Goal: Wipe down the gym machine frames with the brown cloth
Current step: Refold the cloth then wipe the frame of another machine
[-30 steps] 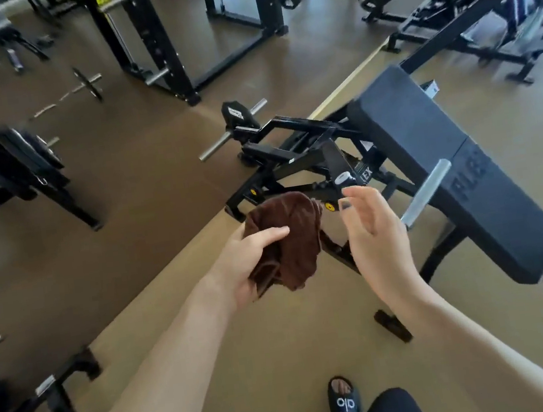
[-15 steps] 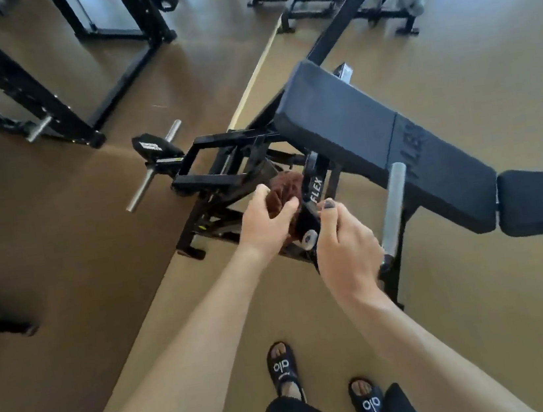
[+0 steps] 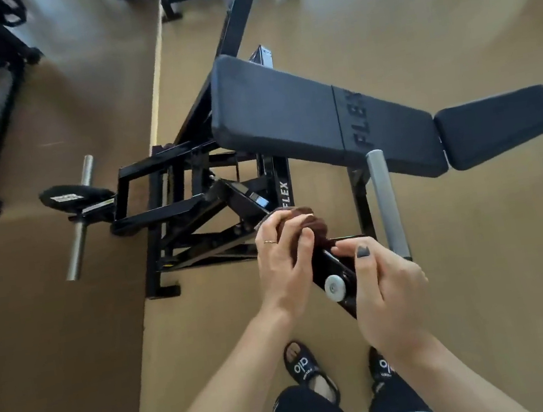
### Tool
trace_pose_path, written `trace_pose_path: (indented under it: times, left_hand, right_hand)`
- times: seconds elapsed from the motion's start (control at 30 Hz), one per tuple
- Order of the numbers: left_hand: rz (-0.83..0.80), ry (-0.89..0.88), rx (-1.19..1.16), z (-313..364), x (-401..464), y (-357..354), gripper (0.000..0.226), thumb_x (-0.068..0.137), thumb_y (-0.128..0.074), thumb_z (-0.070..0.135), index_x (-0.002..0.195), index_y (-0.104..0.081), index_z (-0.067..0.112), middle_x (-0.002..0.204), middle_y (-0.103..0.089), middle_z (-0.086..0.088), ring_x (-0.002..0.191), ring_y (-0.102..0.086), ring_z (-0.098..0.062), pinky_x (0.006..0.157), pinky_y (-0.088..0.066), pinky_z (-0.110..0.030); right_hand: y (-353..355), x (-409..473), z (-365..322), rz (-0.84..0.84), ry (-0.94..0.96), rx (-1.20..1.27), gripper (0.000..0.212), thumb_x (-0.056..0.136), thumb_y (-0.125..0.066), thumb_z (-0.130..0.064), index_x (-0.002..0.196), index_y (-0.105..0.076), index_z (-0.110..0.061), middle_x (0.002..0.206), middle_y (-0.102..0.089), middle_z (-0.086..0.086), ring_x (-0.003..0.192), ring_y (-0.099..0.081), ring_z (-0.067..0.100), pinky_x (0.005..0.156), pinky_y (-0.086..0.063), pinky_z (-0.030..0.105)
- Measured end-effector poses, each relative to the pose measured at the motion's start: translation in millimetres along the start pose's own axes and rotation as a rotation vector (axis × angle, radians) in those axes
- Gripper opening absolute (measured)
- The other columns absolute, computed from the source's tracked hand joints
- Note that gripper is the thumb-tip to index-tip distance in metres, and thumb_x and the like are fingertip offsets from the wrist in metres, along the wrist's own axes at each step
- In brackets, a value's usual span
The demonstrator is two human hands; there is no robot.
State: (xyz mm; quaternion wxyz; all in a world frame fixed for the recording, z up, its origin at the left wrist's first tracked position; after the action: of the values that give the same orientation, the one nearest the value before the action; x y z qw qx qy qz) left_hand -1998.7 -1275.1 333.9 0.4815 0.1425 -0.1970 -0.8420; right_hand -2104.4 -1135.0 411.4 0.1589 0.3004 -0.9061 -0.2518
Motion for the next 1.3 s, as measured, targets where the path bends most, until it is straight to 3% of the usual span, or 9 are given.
trace_pose_path:
  times: [0.1, 0.2, 0.37, 0.53, 0.67, 0.77, 0.93, 1.1, 1.3]
  left_hand:
    - [-0.019, 0.163, 0.015, -18.6, 35.4, 6.7, 0.012, 0.100, -0.045, 0.056, 0.103, -0.054, 0.063, 0.130, -0.035, 0.026, 0.136, -0.031, -0.013, 0.107, -0.045, -0.050]
    - [-0.032, 0.294, -0.033, -8.8, 47.3, 8.6, 0.033, 0.105, -0.049, 0.040, 0.088, -0.056, 0.068, 0.134, -0.036, 0.011, 0.137, -0.032, -0.024, 0.105, -0.046, -0.058]
    - [-0.136, 0.431, -0.320, 27.1, -19.1, 2.7, 0.030, 0.105, -0.036, 0.055, 0.125, -0.055, 0.041, 0.136, -0.049, -0.010, 0.112, -0.061, -0.031, 0.071, -0.063, -0.055]
    - [-0.112, 0.382, -0.429, 50.4, -57.1, -9.7, 0.029, 0.104, -0.041, 0.051, 0.122, -0.059, 0.038, 0.135, -0.052, -0.008, 0.119, -0.059, -0.027, 0.087, -0.062, -0.049]
    - [0.035, 0.369, -0.364, 34.8, -36.7, -7.7, 0.021, 0.099, -0.048, 0.042, 0.110, -0.065, 0.034, 0.128, -0.049, -0.002, 0.109, -0.055, -0.001, 0.070, -0.055, -0.015]
    - [0.070, 0.384, -0.260, 12.6, -1.2, -1.7, 0.028, 0.098, -0.047, 0.043, 0.117, -0.061, 0.028, 0.130, -0.053, -0.009, 0.119, -0.056, -0.020, 0.089, -0.057, -0.039]
    - [0.098, 0.511, -0.180, 6.8, 20.2, 2.3, 0.031, 0.104, -0.044, 0.033, 0.127, -0.056, 0.016, 0.133, -0.054, -0.013, 0.122, -0.054, -0.031, 0.105, -0.048, -0.051]
    - [-0.033, 0.435, -0.439, 41.9, -50.6, -7.6, 0.022, 0.104, -0.046, 0.038, 0.119, -0.062, 0.033, 0.115, -0.066, -0.001, 0.099, -0.069, -0.019, 0.071, -0.060, -0.029]
    - [0.060, 0.365, -0.340, 27.2, -18.4, -6.4, 0.029, 0.095, -0.047, 0.041, 0.113, -0.062, 0.025, 0.126, -0.055, -0.010, 0.111, -0.061, -0.027, 0.075, -0.061, -0.032]
  right_hand:
    - [-0.6, 1.2, -2.0, -0.005, -0.011, -0.012, 0.042, 0.106, -0.036, -0.028, 0.100, -0.076, -0.018, 0.088, -0.074, -0.009, 0.078, -0.068, 0.008, 0.060, -0.056, 0.033]
    - [-0.4, 1.2, -4.2, 0.004, -0.014, 0.007, 0.040, 0.106, -0.038, -0.025, 0.099, -0.076, -0.016, 0.084, -0.074, -0.008, 0.074, -0.068, 0.010, 0.057, -0.055, 0.035]
    - [4.7, -0.5, -7.1, 0.070, -0.041, 0.052, 0.031, 0.104, -0.041, -0.023, 0.108, -0.070, -0.012, 0.097, -0.071, -0.002, 0.087, -0.066, 0.013, 0.069, -0.058, 0.028]
    - [3.6, -3.8, -3.0, 0.051, -0.069, 0.045, 0.034, 0.105, -0.039, -0.033, 0.115, -0.065, -0.014, 0.103, -0.068, -0.004, 0.091, -0.061, 0.008, 0.076, -0.048, 0.013]
    - [2.2, -2.6, -4.3, 0.043, -0.023, 0.022, 0.041, 0.105, -0.031, -0.036, 0.109, -0.068, -0.019, 0.098, -0.069, -0.009, 0.089, -0.059, 0.004, 0.074, -0.038, 0.004]
    - [0.8, -1.7, -4.2, 0.057, 0.002, 0.040, 0.040, 0.105, -0.033, -0.034, 0.105, -0.070, -0.017, 0.094, -0.069, -0.008, 0.084, -0.062, 0.007, 0.066, -0.044, 0.015]
    - [2.0, -0.3, -5.3, 0.072, 0.036, 0.090, 0.037, 0.104, -0.035, -0.029, 0.098, -0.068, -0.015, 0.085, -0.065, -0.007, 0.075, -0.059, 0.009, 0.059, -0.047, 0.026]
    - [0.8, -1.6, -0.4, 0.087, 0.025, 0.083, 0.030, 0.104, -0.038, -0.034, 0.100, -0.063, -0.017, 0.093, -0.062, -0.006, 0.080, -0.059, 0.010, 0.059, -0.055, 0.029]
    - [0.5, -1.6, -1.0, 0.100, 0.055, 0.019, 0.026, 0.101, -0.039, -0.027, 0.093, -0.062, -0.018, 0.089, -0.058, -0.008, 0.077, -0.049, 0.005, 0.063, -0.033, 0.004]
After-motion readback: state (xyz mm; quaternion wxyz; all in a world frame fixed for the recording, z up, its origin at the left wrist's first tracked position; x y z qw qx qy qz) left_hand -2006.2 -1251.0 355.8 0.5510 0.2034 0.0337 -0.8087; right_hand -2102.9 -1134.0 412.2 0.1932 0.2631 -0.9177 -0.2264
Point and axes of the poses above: each hand's wrist, its own x-axis towards the middle knuckle, its own y-axis out of the back of the hand, z = x × y, the point moved 8 cm from there along x, towards the middle knuckle
